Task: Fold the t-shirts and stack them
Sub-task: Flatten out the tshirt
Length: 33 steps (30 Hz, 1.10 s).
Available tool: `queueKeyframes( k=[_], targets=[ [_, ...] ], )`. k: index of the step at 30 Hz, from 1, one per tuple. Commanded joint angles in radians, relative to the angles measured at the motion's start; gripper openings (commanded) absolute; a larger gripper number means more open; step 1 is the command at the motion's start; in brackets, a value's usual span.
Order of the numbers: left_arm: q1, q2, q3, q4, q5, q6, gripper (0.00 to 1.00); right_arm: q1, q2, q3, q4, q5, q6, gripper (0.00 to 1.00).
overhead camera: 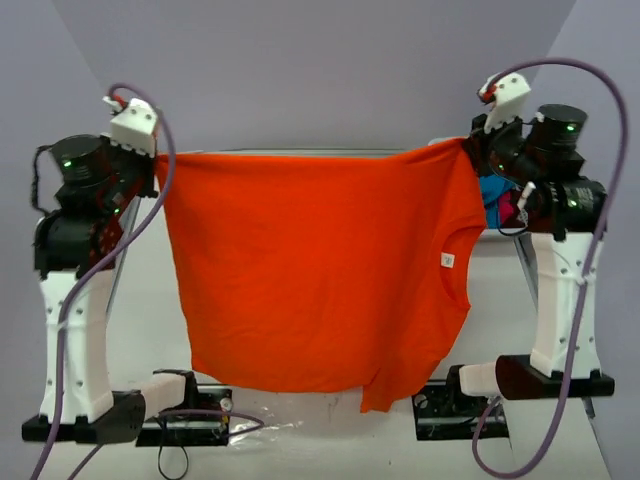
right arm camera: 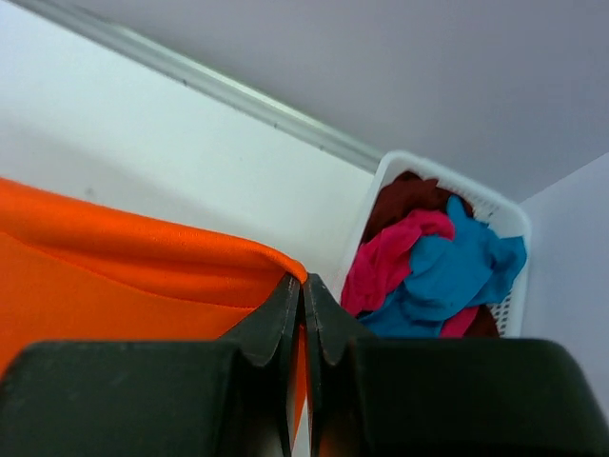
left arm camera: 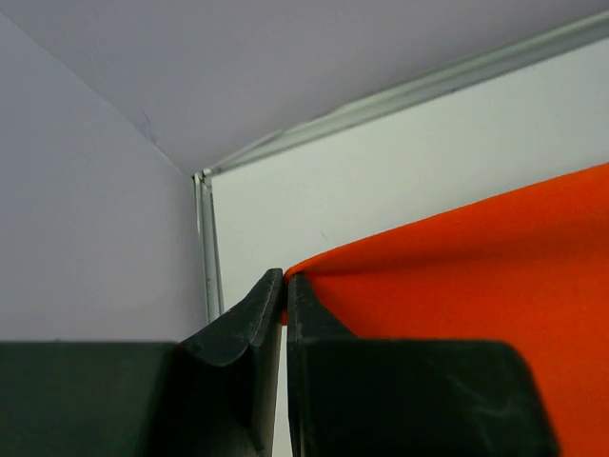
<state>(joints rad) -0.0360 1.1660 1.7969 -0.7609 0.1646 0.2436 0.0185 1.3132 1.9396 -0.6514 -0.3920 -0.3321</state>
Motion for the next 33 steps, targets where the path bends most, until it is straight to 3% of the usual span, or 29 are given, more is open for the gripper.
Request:
queueKeyframes(
  k=[1,5,11,15,18,19,22,23,25,26,27,29,30,33],
  targets=[
    [0.008,0.128,-0.054,0.1,-0.059,0.031,0.02,-0.012,0.105,-0.027,0.09,0.062,-0.045,0.0],
    [0.008,0.296,-0.042,0.166,-0.085,0.072,0.02,-0.014,0.322,0.067,0.13,0.073,-0.056,0.0],
    [0.019,0.563,0.284,0.123,-0.08,0.024,0.02,-0.014,0.598,0.495,0.111,0.088,-0.004,0.0],
    [0.018,0.581,0.514,0.022,-0.056,-0.015,0.02,-0.014,0.581,0.645,0.108,0.076,0.024,0.0],
    [0.018,0.487,0.576,-0.011,-0.036,-0.024,0.02,-0.014,0.457,0.583,0.11,0.048,0.027,0.0],
    [0.019,0.447,0.555,-0.005,-0.033,-0.024,0.02,-0.014,0.369,0.54,0.113,0.035,0.022,0.0],
    [0.018,0.231,0.296,0.05,0.006,-0.003,0.02,-0.014,0.162,0.285,0.119,-0.011,0.004,0.0],
    [0.016,0.111,0.112,0.086,0.009,0.017,0.02,-0.014,0.112,0.207,0.119,-0.019,-0.002,0.0],
    [0.016,-0.003,-0.078,0.112,0.004,0.052,0.03,-0.014,-0.047,-0.041,0.119,-0.059,-0.019,0.0],
    [0.018,-0.105,-0.252,0.12,0.004,0.065,0.02,-0.014,-0.095,-0.121,0.118,-0.065,-0.024,0.0],
    [0.019,-0.153,-0.33,0.115,0.009,0.078,0.02,-0.014,-0.141,-0.269,0.118,-0.079,-0.024,0.0],
    [0.019,-0.265,-0.501,0.072,0.021,0.098,0.02,-0.014,-0.267,-0.4,0.114,-0.077,-0.021,0.0],
    [0.019,-0.297,-0.539,0.058,0.019,0.099,0.02,-0.014,-0.334,-0.489,0.104,-0.068,-0.018,0.0],
    [0.021,-0.414,-0.578,0.02,0.006,0.069,0.02,-0.012,-0.441,-0.533,0.064,-0.061,0.016,0.0]
  ],
)
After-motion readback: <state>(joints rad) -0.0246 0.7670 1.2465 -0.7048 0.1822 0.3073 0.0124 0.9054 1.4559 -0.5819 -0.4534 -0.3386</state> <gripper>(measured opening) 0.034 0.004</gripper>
